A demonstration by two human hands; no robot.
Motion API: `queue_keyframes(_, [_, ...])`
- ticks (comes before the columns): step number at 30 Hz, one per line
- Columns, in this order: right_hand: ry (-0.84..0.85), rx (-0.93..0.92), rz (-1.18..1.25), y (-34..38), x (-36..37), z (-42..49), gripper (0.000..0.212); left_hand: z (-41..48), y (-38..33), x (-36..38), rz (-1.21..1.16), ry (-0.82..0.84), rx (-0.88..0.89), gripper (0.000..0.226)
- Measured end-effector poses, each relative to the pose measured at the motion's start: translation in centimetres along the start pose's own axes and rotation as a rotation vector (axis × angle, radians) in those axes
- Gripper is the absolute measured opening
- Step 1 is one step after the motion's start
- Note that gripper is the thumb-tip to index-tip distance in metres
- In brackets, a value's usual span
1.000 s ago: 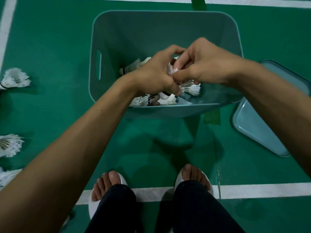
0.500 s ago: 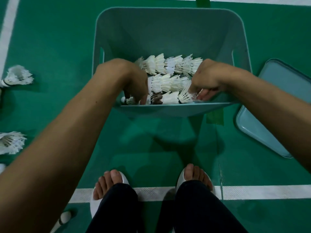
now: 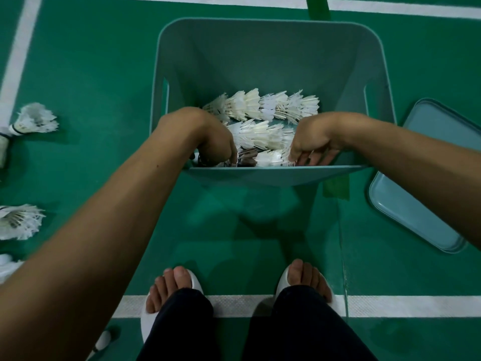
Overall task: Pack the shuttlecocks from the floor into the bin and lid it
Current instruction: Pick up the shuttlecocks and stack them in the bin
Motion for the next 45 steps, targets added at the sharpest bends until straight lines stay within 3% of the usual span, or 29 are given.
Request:
queue_keyframes(8, [-0.084,-0.124,0.087,0.1,-0.7,-0.5,0.036,-1.1,0.1,0.5,-0.141,-0.060,0.016,0.053])
queue_keyframes(13, [-0.249,-0.091,0.030,-0.4,-1.9,0.1,0.017,-1.4,-0.8,0.4,-0.207,-0.081,0.024,0.044])
queue_keyframes(15, [-0.279,-0.090,0.000,-0.3,-2.1,0.1,0.019,-1.4,-0.9,0.3,-0.226,-0.078,0.026,0.042])
queue_keyframes(29, [-0.244,-0.098,0.062,-0.1,-1.3,-0.2,0.038,-0.9,-1.1,-0.1,-0.239,-0.128,0.033,0.029])
queue_keyframes(40, [-0.061,-0.076,0.473,0.0,-0.4,-0.3,0.011,-0.7,-0.9,-0.2,-0.234,-0.127,0.035,0.037])
queue_keyframes(42, [-0.082,-0.062,0.417,0.1,-0.5,-0.5,0.011,-0.7,-0.9,-0.3,-0.215,-0.132,0.036,0.037])
queue_keyframes(45, [-0.153,-0.053,0.225,0.1,-1.2,-1.1,0.034,-0.8,-0.9,-0.2,-0.202,-0.137,0.039,0.037])
Point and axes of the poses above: each hand's wrist, its own z-axis towards the middle knuckle, its own x-axis out of the palm, y = z × x, the point moved 7 cm from there along z, towards the middle knuckle, and after that the axes turned 3 degrees about -z, right-handed, at the moved point
